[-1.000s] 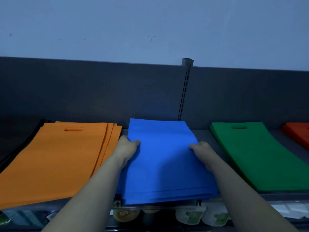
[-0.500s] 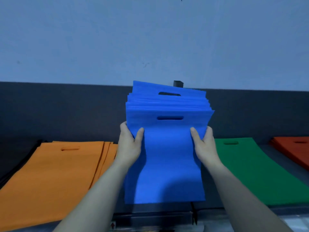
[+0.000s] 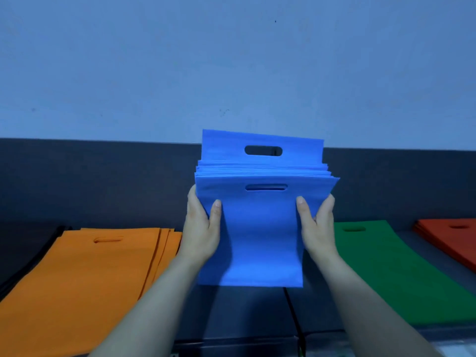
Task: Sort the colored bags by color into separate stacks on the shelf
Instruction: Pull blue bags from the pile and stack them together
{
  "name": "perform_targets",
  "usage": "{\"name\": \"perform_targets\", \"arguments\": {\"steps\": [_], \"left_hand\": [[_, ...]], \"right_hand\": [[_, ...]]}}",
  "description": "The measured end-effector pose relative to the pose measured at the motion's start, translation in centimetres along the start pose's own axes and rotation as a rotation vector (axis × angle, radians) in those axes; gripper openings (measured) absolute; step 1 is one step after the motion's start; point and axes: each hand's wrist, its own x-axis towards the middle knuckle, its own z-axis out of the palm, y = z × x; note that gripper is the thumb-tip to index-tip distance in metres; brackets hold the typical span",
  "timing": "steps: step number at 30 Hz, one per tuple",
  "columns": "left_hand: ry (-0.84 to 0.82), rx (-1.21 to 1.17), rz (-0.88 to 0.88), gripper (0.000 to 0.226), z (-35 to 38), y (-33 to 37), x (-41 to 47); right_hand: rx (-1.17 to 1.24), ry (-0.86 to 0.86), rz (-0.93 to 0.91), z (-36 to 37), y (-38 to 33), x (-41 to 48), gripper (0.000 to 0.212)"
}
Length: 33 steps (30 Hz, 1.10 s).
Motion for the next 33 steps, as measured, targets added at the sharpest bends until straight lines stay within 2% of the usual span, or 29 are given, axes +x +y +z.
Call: {"name": "perform_targets", "arguments": {"steps": [8,13,15,16,19,20,22,26,30,33], "left_hand": [[-0.037,-0.003,-0.027,0.053,-0.3,-0.3,-0.3],[0.042,-0.01,-0.065,0.036,-1.1,1.5,0.9],[0.099,-0.051,-0.062,0.024,-1.5,2.7,1.9],[0.13,-0.087,-0.071,0.02,-1.7,3.3,2.4],[0.17,-0.193,-0.124,0.02,-2.5,4.3,4.1],[0.147,-0.204,-0.141,0.023,-2.6,4.3,4.3],[0.053,-0.184,-0.186,0.034,-2.6,3.7,4.3],[-0.169,-0.154,-0.404,0.057,-1.9,0.7,2.2],[-0.266,-0.178,-0.617,0.069,-1.2,-1.0,0.9],[-0.338,-0.143,-0.68,0.076,-0.5,-1.9,0.1]], "right_hand": [[-0.073,-0.002,0.039,0.4,1.0,0.6,0.075],[-0.023,-0.036,-0.046,-0.1,-0.1,1.2,0.064],[0.023,-0.074,-0.015,-0.6,0.0,1.5,0.065],[0.034,-0.101,0.03,-1.0,0.2,1.6,0.06],[0.052,-0.192,0.116,-1.9,0.1,1.3,0.014],[0.07,-0.196,0.141,-2.1,0.1,1.2,0.008],[0.089,-0.19,0.199,-2.3,0.2,0.9,0.013],[0.161,-0.221,0.408,-2.8,1.7,0.2,0.007],[0.13,-0.262,0.569,-3.4,3.1,-0.5,0.006],[0.053,-0.295,0.678,-3.5,4.2,-0.8,0.008]]}}
